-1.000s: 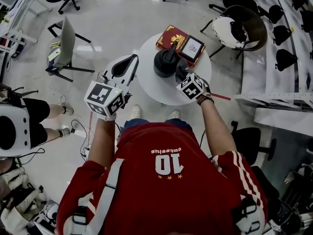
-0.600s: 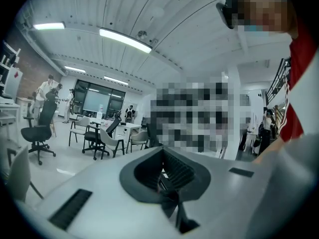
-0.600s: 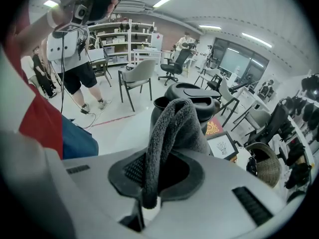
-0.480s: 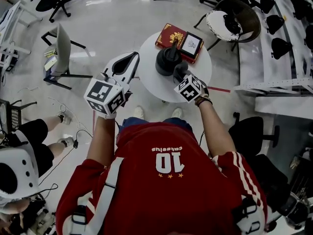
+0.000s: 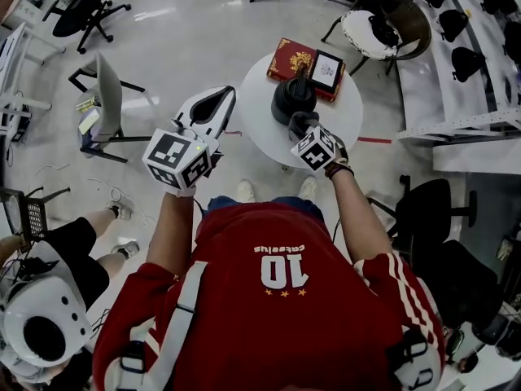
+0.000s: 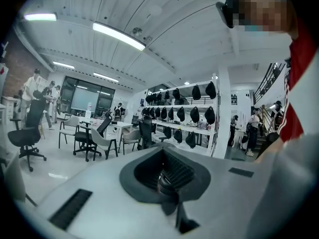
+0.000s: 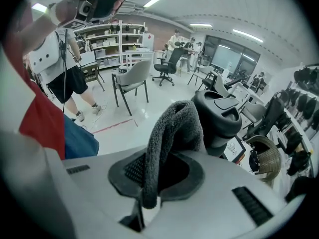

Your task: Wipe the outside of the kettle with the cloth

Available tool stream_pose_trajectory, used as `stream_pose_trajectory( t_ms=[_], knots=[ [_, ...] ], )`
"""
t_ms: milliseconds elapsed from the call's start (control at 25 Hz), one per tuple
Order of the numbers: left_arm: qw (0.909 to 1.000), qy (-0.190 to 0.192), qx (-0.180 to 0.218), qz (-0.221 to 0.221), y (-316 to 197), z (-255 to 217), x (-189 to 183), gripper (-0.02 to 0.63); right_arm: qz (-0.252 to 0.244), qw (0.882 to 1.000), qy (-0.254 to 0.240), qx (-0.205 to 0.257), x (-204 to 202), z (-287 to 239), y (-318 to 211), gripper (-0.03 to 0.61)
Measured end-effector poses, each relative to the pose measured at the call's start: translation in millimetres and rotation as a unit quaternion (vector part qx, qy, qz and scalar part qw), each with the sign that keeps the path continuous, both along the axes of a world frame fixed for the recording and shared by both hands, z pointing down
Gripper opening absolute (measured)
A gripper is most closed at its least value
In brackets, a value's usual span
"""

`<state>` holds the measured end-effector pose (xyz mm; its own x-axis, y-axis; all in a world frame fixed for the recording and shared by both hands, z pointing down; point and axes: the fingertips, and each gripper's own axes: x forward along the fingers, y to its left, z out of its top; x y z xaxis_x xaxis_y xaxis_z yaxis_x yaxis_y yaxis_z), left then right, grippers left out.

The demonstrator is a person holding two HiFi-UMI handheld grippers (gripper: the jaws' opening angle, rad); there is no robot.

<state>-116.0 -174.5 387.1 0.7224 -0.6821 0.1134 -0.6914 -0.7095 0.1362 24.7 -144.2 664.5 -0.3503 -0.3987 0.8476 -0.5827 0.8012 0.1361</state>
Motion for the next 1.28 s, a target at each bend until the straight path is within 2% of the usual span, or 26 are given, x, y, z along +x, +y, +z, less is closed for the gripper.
stream_pose_trajectory(
  t_ms=[280,840,1280],
  knots=[
    [0.9999,0.000,0.000,0.012,-2,2,-24,0.006,0.027,1.000,-0.006,0.004,-20,-2,-3,0.044],
    [0.9997,0.015,0.007,0.017,-17,0,-55,0.006,0.032,0.999,-0.023,0.021,-64,-24,-26,0.044],
    [0.9996,0.022,0.019,0.004,-34,-5,-85,0.006,0.050,0.996,-0.067,0.026,-98,-51,-63,0.044]
  ],
)
